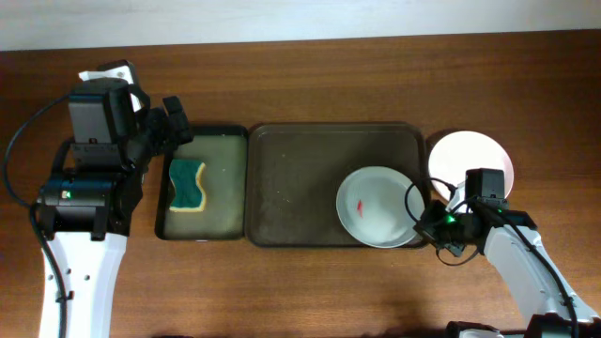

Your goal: Clean dirty plates on tray and stack at the side

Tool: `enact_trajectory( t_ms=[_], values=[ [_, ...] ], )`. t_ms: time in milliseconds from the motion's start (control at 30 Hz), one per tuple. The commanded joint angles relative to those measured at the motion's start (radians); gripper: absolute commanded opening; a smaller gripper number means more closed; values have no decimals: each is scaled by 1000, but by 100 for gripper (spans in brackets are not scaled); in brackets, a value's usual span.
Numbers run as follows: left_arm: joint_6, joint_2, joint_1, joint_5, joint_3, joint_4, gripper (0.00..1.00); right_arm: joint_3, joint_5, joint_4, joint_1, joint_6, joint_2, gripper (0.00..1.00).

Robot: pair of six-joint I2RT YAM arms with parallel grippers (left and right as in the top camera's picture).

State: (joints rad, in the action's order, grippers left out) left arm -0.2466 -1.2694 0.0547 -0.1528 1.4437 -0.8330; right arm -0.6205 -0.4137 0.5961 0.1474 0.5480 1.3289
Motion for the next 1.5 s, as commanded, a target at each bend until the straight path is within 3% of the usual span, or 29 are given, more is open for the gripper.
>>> enact_trajectory(
  t_ms=[0,200,367,500,800,867,900,1000,1067,1200,1467],
  values=[
    [9,11,1,7,-1,2,99,5,-72,-53,-71,146,4,4],
    [9,11,1,7,-1,2,100,5,189,-237,-348,487,4,4],
    [9,11,1,7,-1,2,99,5,396,-324,-530,685,4,4],
    [9,11,1,7,-1,2,99,5,507,-325,-580,752,4,4],
    [9,11,1,7,-1,2,99,5,495,-425,-580,777,138,4],
    [9,11,1,7,-1,2,100,4,435,-483,-580,710,153,5],
    [9,11,1,7,-1,2,99,-5,406,-494,-578,629,152,12],
    [9,11,1,7,-1,2,99,-102,339,-425,-566,387,147,50],
    [9,11,1,7,-1,2,99,-222,336,-265,-541,279,148,63],
    [9,11,1,7,-1,2,100,-409,334,-18,-445,85,150,65],
    [9,11,1,7,-1,2,99,-437,45,21,-247,-170,245,64]
  ],
)
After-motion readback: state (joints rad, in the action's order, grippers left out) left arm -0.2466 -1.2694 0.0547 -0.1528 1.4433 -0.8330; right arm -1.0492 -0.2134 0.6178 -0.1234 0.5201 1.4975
